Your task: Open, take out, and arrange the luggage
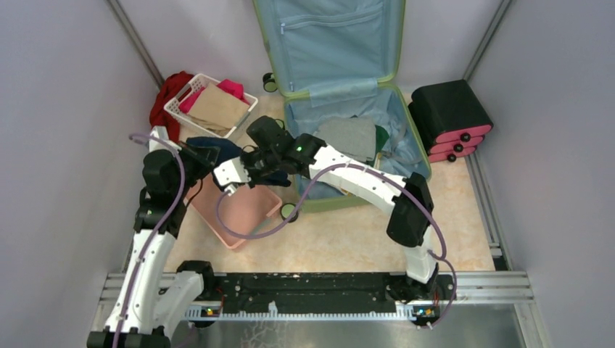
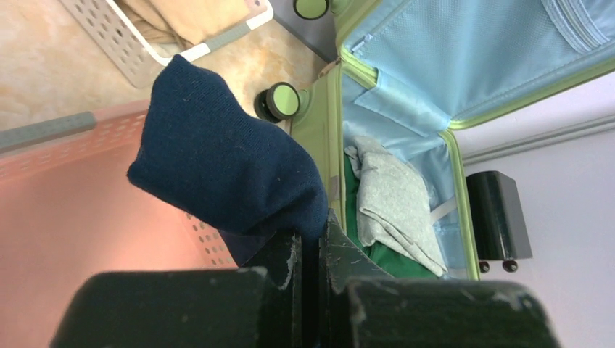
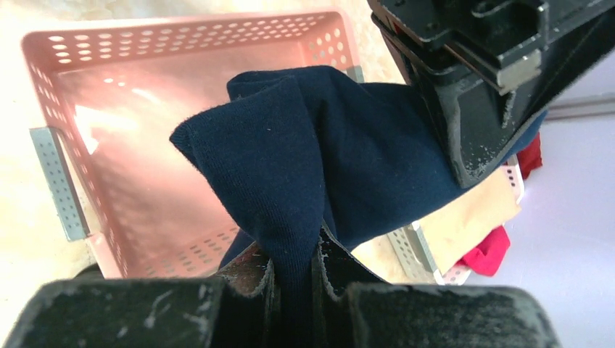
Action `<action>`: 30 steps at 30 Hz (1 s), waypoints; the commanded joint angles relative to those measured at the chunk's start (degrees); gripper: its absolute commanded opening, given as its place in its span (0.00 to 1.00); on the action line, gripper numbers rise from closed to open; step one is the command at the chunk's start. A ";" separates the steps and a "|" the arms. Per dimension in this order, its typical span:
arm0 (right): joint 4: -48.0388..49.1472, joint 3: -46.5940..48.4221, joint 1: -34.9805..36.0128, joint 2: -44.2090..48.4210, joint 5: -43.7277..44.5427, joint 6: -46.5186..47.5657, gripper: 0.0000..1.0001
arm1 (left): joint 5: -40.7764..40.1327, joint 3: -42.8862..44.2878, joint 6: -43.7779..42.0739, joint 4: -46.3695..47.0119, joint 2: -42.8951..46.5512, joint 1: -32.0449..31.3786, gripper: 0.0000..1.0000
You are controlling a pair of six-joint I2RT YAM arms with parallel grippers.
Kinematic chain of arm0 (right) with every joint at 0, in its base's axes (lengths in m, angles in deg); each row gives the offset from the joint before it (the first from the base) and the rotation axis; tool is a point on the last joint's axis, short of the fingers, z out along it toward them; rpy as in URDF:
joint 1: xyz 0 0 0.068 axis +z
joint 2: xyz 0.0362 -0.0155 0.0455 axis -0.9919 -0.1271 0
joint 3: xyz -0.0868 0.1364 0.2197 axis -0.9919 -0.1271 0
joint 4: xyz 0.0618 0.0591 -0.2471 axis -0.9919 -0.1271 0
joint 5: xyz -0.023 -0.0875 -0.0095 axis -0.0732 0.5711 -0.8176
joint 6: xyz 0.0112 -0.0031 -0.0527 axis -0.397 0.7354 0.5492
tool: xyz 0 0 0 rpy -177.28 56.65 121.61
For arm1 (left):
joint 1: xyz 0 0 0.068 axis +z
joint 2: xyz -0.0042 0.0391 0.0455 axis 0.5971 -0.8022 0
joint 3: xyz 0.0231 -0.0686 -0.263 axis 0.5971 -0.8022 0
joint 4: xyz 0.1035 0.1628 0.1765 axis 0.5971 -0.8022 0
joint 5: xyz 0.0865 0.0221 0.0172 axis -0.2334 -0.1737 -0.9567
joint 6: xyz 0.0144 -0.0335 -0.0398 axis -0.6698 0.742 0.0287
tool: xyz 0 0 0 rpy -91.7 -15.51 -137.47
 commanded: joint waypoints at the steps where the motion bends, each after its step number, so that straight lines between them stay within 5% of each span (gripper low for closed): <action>1: 4.04 0.40 2.14 -0.56 1.60 1.42 0.00 | -5.25 -2.09 -2.10 -3.16 5.04 0.34 0.00; 20: 11.29 -10.08 7.87 -5.91 6.85 -0.30 0.00 | -15.31 -16.20 1.18 -8.55 7.65 0.48 0.00; 30: 13.88 -11.09 7.88 -10.80 5.55 -3.20 0.01 | -16.13 -20.77 6.67 -9.76 2.50 1.63 0.18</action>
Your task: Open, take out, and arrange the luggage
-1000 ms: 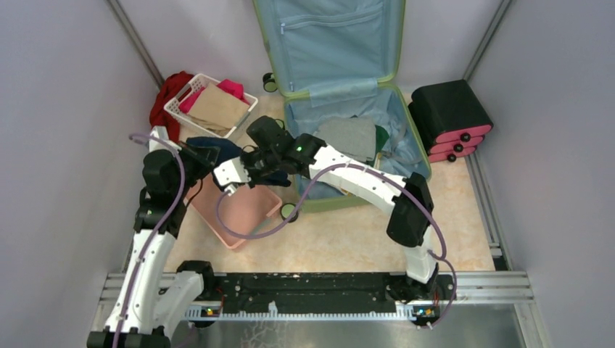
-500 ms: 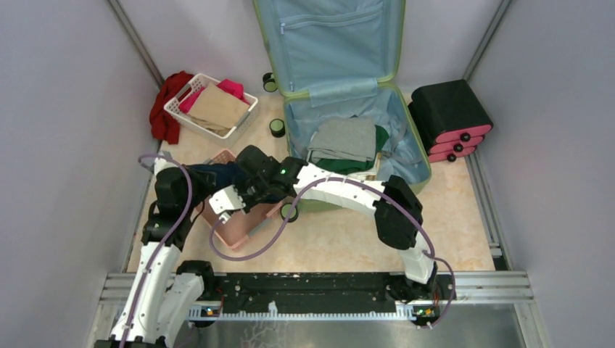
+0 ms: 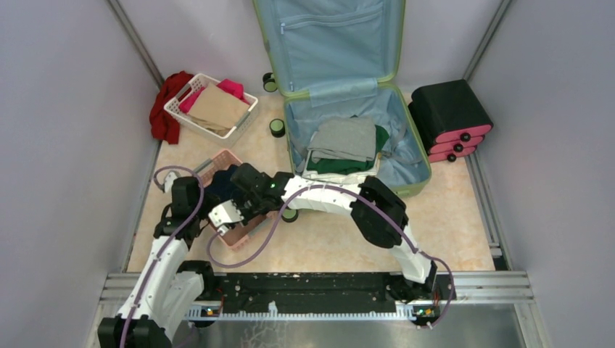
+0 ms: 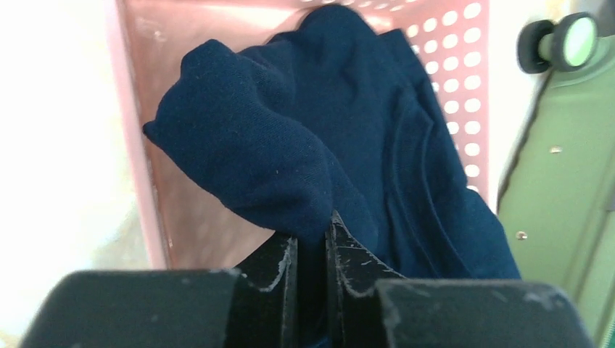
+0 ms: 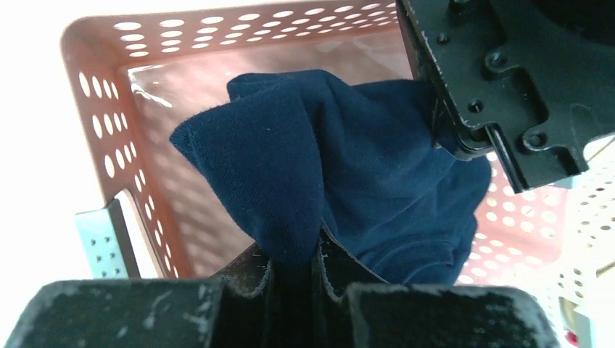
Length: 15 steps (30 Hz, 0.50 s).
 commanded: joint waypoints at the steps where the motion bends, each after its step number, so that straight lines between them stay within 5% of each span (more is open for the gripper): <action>1: 4.41 0.07 0.42 -1.55 -1.17 -2.40 0.09 | -1.94 -0.48 4.71 -1.95 -1.33 1.21 0.23; 6: 1.43 2.35 0.13 -3.34 -6.99 -4.60 0.43 | -7.29 3.11 8.43 -8.95 -1.97 1.88 0.69; 15: -6.33 9.82 -3.03 -1.69 -20.02 -9.61 0.79 | -7.55 14.99 6.57 -15.57 -0.33 2.01 0.83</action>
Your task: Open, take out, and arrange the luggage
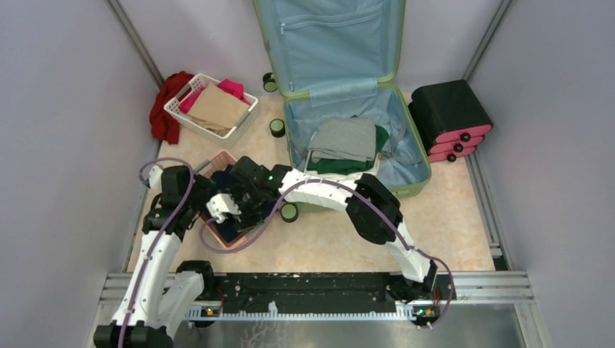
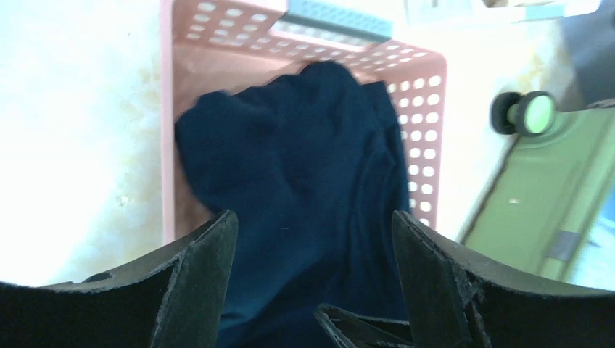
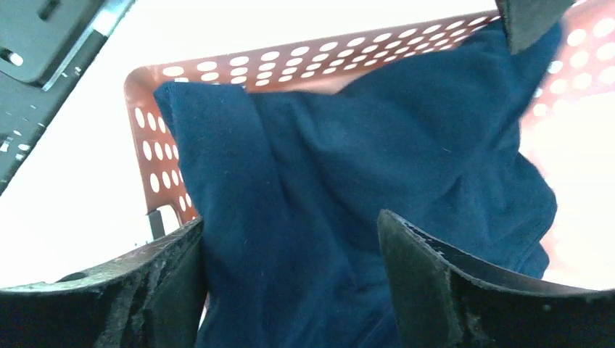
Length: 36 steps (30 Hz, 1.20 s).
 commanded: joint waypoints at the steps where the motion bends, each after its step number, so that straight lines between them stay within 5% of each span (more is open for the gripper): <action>1: -4.89 6.10 -1.49 3.16 -10.78 -2.61 0.81 | -1.58 6.78 0.38 -4.31 2.27 0.46 0.83; 6: -9.80 10.31 -2.58 5.19 -17.99 -4.48 0.84 | 0.47 12.17 -3.92 -5.62 4.02 0.42 0.81; 10: -11.32 11.43 -4.01 6.44 -22.73 -7.46 0.81 | 3.00 11.86 -6.41 -4.86 6.17 0.45 0.65; 15: -11.57 10.18 -5.64 6.77 -21.20 -9.69 0.54 | 7.96 5.15 -5.72 -0.11 5.92 0.46 0.43; 19: -11.56 6.95 -5.80 6.79 -15.35 -8.13 0.30 | 11.90 0.70 -4.22 4.98 2.11 0.47 0.41; 22: -12.66 5.41 -5.74 5.75 -10.60 -4.45 0.21 | 12.90 -1.55 -3.27 7.97 -2.25 0.41 0.41; 36: -10.64 1.59 -2.65 -1.18 -3.00 -0.81 0.18 | 2.63 -1.20 5.03 7.90 -23.20 1.29 0.40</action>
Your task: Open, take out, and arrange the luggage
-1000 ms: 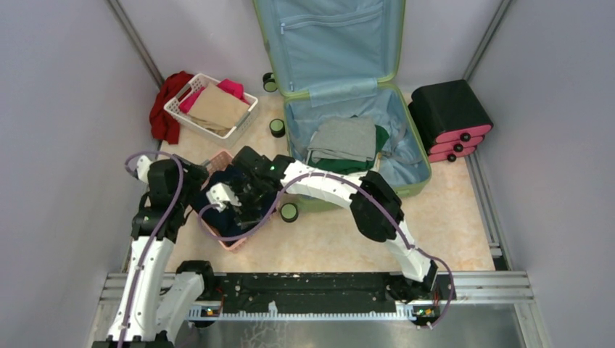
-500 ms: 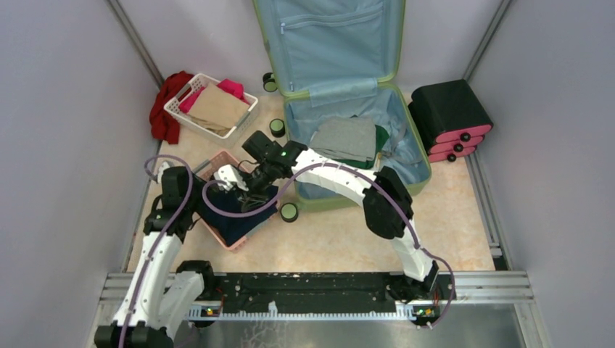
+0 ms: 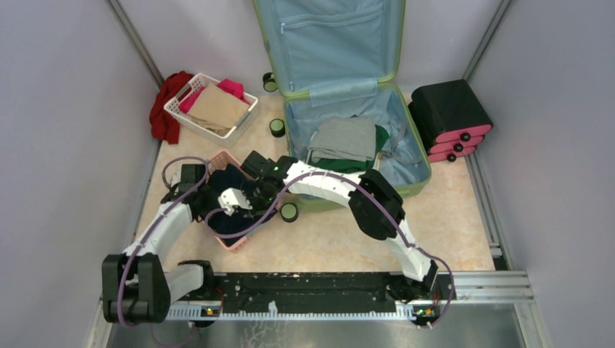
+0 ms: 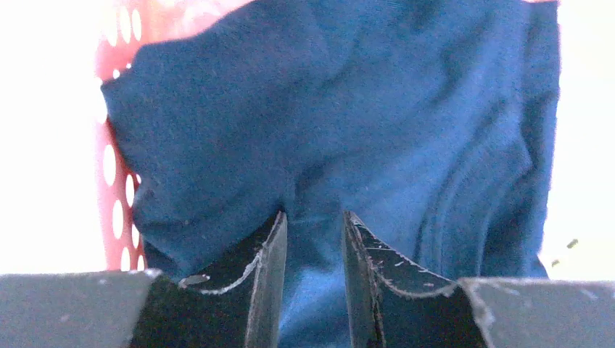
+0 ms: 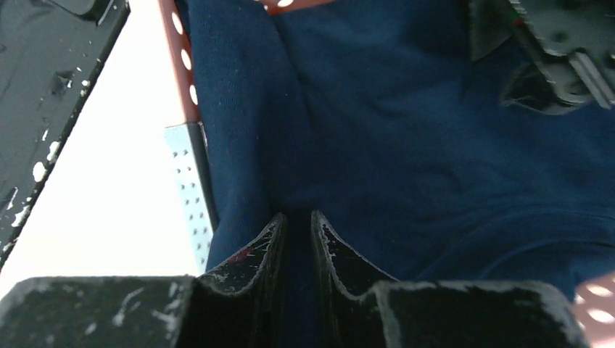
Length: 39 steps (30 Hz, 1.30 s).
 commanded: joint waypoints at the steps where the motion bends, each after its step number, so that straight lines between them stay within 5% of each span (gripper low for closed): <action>1: 3.88 -0.90 1.47 -2.45 1.62 -0.56 0.18 | -5.40 1.11 3.38 2.16 -5.08 0.92 0.40; 11: 9.56 -0.35 0.25 -1.45 -0.50 -7.21 0.21 | -6.55 7.42 1.52 4.18 -13.59 5.16 0.42; 25: -4.32 1.40 -6.92 17.79 -17.21 -5.99 0.43 | 5.14 11.17 -5.60 1.44 9.76 5.17 0.73; 31: -3.19 -6.23 -13.75 27.96 -15.83 -7.65 0.50 | 31.63 1.84 -13.09 23.17 21.80 5.19 0.98; 34: -1.79 -9.60 -19.06 31.19 -13.43 -8.84 0.57 | 42.95 -3.45 -7.51 39.24 25.01 5.16 0.99; 39: 6.07 -16.23 -27.57 35.21 -7.98 -12.67 0.73 | 52.40 -6.91 0.66 51.28 22.84 5.15 0.99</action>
